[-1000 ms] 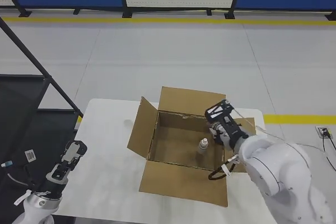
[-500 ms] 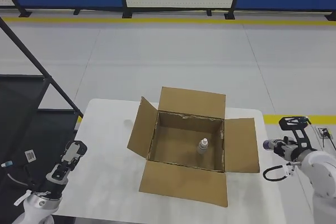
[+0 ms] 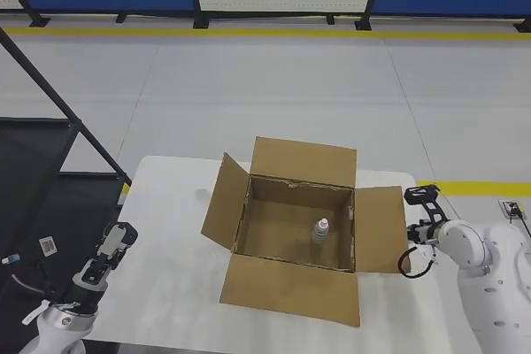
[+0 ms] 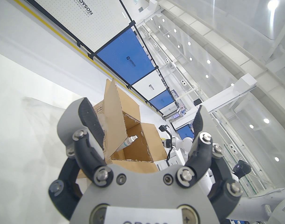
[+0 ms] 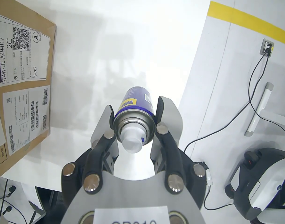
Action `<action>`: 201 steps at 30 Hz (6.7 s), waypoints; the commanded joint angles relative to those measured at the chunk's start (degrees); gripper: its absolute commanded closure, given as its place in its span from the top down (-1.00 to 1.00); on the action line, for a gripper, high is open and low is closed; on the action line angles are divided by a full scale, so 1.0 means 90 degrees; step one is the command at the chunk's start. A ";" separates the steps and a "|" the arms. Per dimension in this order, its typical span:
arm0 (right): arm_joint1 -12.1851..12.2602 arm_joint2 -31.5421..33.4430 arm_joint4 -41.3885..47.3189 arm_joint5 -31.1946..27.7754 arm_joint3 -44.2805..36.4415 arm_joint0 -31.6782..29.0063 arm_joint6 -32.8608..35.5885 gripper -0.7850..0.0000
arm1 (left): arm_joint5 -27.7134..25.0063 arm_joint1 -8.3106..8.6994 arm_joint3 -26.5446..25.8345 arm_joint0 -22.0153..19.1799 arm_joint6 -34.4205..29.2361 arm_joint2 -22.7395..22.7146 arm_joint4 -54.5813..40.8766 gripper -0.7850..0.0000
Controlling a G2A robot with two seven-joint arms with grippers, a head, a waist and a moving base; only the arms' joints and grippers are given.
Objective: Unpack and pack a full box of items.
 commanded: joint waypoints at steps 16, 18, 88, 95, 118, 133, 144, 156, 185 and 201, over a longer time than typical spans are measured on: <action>-0.0147 -0.1261 -0.0179 0.0316 0.0998 0.1159 0.0254 -1.00 | 0.0000 0.0000 0.0000 0.0000 0.0000 0.0000 0.0000 1.00; -0.0167 -0.1364 -0.0156 0.0332 0.1110 0.1255 0.0214 -1.00 | 0.0000 0.0000 0.0000 0.0000 0.0000 0.0000 0.0000 1.00; 0.0045 -0.1383 0.0162 0.0237 0.1404 0.0973 0.0087 1.00 | 0.0000 0.0000 0.0000 0.0000 0.0000 0.0000 0.0000 1.00; 0.0099 -0.1244 0.0160 0.0325 0.1175 0.0936 0.0212 1.00 | 0.0000 0.0000 0.0000 0.0000 0.0000 0.0000 0.0000 1.00; 0.0065 -0.2527 0.1392 -0.0763 -0.2126 0.0710 -0.0531 1.00 | 0.0000 0.0000 0.0000 0.0000 0.0000 0.0000 0.0000 1.00; -0.0708 -0.4906 0.1944 -0.0793 0.1357 0.2816 -0.0935 1.00 | 0.0000 0.0000 0.0000 0.0000 0.0000 0.0000 0.0000 1.00; -0.1149 -0.5571 0.2199 -0.0724 0.2821 0.3318 -0.1071 -0.12 | 0.0000 0.0000 0.0000 0.0000 0.0000 0.0000 0.0000 1.00; -0.1301 -0.5611 0.2163 -0.0644 0.2978 0.3530 -0.1031 -1.00 | 0.0000 0.0000 0.0000 0.0000 0.0000 0.0000 0.0000 1.00; 0.0232 0.1584 0.1533 0.0210 -0.5051 -0.2985 0.0666 -1.00 | 0.0000 0.0000 0.0000 0.0000 0.0000 0.0000 0.0000 1.00; 0.0317 0.0597 0.1442 -0.0073 -0.1929 -0.1953 0.0320 -1.00 | 0.0000 0.0000 0.0000 0.0000 0.0000 0.0000 0.0000 1.00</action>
